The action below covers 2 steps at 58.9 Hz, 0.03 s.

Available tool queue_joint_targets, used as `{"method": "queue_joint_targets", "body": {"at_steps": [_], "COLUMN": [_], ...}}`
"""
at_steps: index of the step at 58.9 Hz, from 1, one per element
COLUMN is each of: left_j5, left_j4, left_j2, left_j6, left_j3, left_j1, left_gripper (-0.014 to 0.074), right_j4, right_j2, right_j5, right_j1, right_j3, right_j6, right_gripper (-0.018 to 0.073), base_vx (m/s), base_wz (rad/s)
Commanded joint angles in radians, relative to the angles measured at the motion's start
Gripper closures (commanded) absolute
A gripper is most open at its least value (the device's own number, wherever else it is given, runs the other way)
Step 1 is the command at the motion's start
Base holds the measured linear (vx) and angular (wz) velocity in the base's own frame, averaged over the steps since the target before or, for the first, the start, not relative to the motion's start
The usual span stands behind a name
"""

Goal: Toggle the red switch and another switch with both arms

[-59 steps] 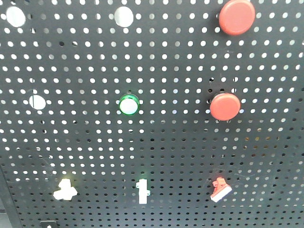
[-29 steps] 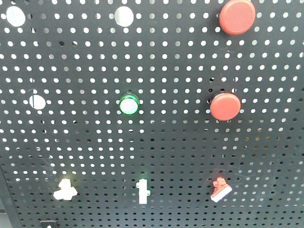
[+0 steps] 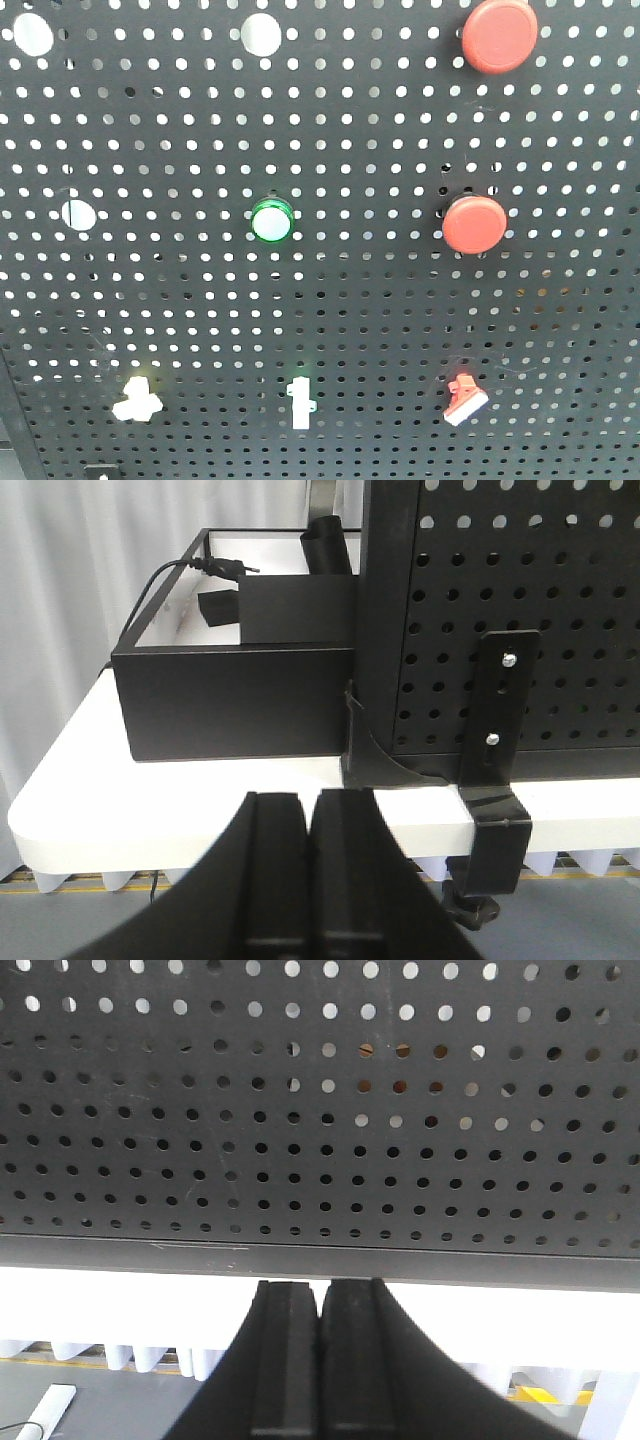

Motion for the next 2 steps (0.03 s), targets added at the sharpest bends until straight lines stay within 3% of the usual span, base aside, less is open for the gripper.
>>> {"method": "queue_joint_targets", "body": {"at_steps": [1,2], "left_j5": [-0.086,-0.086], "left_j4": [-0.010,-0.010], "left_j2": [-0.007,-0.007], "left_j6": [-0.002,-0.002], "left_j3": [0.019,0.019], "left_j1": [0.001,0.001], "left_gripper": [0.0594,0.0594], "right_j4": [-0.009,-0.009], "right_j2": [-0.011,-0.011], "right_j5": [-0.079,-0.079], "right_j1": [-0.005,-0.005], "right_j3": [0.005,0.005], "right_j6": [-0.006,-0.006], "right_gripper": [0.0566,0.0566], "base_vx": [0.00,0.00], "base_wz": [0.00,0.00]}}
